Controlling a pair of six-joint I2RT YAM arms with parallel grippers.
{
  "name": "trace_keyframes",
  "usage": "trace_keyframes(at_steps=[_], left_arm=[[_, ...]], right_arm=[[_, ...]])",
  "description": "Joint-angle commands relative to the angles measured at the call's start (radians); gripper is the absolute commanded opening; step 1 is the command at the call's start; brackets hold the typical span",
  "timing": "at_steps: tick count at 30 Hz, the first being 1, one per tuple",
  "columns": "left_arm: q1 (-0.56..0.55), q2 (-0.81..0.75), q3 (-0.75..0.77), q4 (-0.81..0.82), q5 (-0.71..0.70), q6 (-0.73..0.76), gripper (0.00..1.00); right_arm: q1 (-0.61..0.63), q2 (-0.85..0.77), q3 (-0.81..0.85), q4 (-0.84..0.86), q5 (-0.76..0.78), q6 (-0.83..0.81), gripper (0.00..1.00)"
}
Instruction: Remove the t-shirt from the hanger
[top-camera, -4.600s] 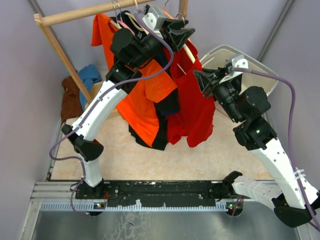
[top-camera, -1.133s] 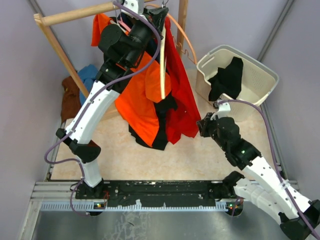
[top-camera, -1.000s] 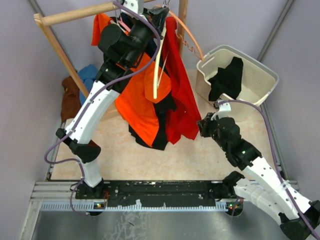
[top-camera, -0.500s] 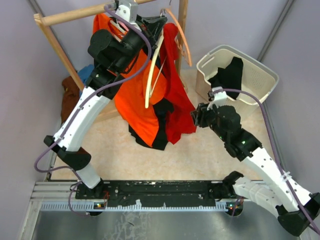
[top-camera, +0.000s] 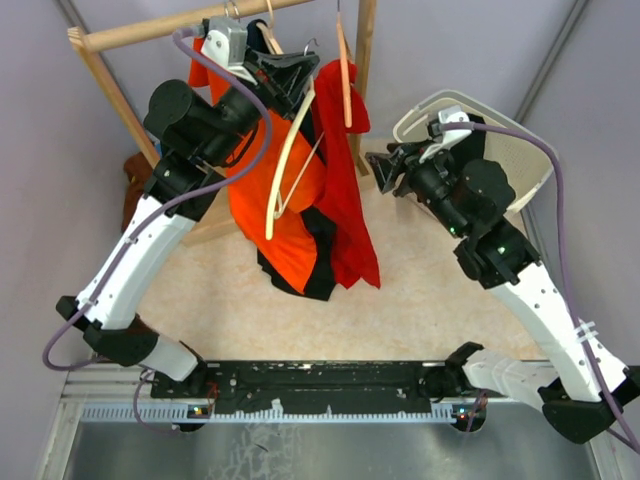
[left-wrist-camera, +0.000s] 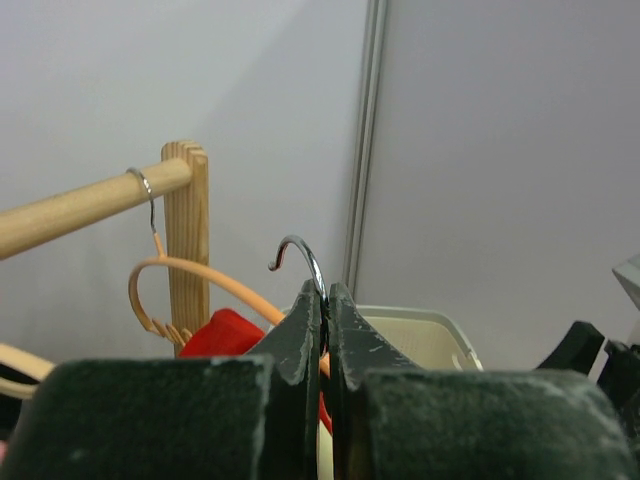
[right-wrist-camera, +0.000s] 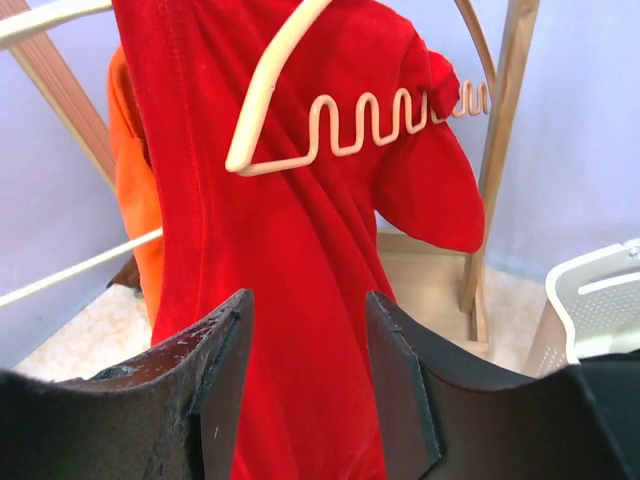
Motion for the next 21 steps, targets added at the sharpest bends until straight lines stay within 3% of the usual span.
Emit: trace_keyframes(at_steps=[1, 5, 11, 16, 21], left_arm=[[0.0, -0.076, -0.066, 0.097, -0.053, -0.012, 0.0], [0.0, -0.075, -0.1, 0.164, -0.082, 0.011, 0.0], [0.0, -0.01, -0.033, 0.208, -0.108, 0.048, 0.0], [0.0, 0.063, 0.053, 0.227, -0.151, 0.088, 0.0], [0.0, 0.107, 0.098, 0.28, -0.172, 0.121, 0.0]], right_arm=[[0.006, 0.038, 0.052, 0.077, -0.047, -0.028, 0.49], [0.006, 0.048, 0.047, 0.083, -0.039, -0.021, 0.49], [0.006, 0.061, 0.06, 0.093, -0.043, -0.018, 0.5], [0.005, 0.082, 0.083, 0.09, -0.014, -0.039, 0.6], [0.004, 0.107, 0.096, 0.083, 0.03, -0.058, 0.62]])
